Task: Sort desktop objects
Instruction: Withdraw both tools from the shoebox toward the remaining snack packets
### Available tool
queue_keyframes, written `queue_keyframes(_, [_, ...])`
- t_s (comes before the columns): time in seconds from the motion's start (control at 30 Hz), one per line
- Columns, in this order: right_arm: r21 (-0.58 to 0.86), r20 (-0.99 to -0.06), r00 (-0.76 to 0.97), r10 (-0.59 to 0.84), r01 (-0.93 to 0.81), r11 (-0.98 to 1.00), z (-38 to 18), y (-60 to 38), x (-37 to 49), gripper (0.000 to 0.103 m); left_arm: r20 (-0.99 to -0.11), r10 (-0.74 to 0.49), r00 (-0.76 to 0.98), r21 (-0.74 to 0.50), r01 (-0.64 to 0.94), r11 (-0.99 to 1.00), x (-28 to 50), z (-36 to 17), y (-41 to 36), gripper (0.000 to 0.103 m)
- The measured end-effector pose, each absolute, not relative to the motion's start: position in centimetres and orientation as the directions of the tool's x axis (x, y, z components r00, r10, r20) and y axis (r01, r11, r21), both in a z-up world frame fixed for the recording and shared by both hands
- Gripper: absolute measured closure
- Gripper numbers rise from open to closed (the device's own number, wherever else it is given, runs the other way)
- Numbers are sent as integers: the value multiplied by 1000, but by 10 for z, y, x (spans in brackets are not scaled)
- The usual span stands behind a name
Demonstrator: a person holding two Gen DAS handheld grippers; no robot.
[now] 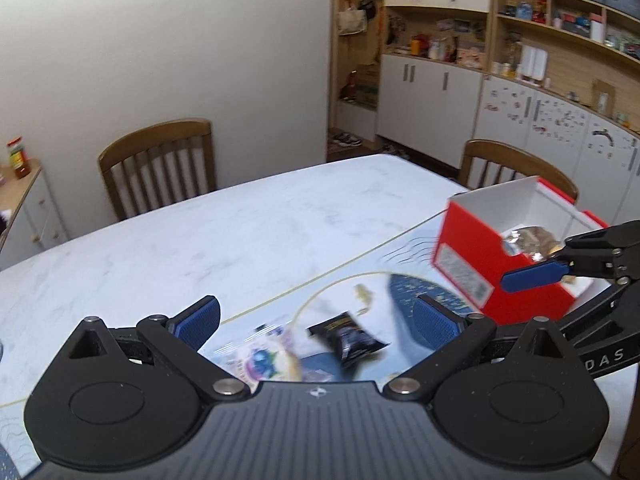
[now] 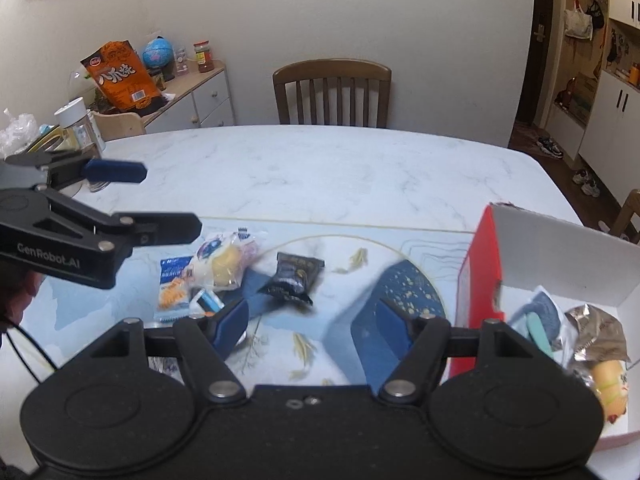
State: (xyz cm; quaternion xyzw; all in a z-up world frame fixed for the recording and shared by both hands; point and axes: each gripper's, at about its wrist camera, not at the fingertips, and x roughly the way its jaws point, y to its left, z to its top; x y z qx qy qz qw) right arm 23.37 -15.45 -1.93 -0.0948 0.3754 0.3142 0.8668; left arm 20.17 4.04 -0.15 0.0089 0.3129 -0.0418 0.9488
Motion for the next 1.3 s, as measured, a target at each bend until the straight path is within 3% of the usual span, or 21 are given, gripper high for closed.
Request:
queue_keyframes(0.3, [78,-714,524,464,-599,797,-42,-128,248,35,-644,-17,765,-28,-1,1000,218,-33,64,0])
queue_keyframes(1.3, [38,-783,470,407,-617,786,-107,-76,300,40,-752,-52,657,-121,-60,991,274,-97,91,1])
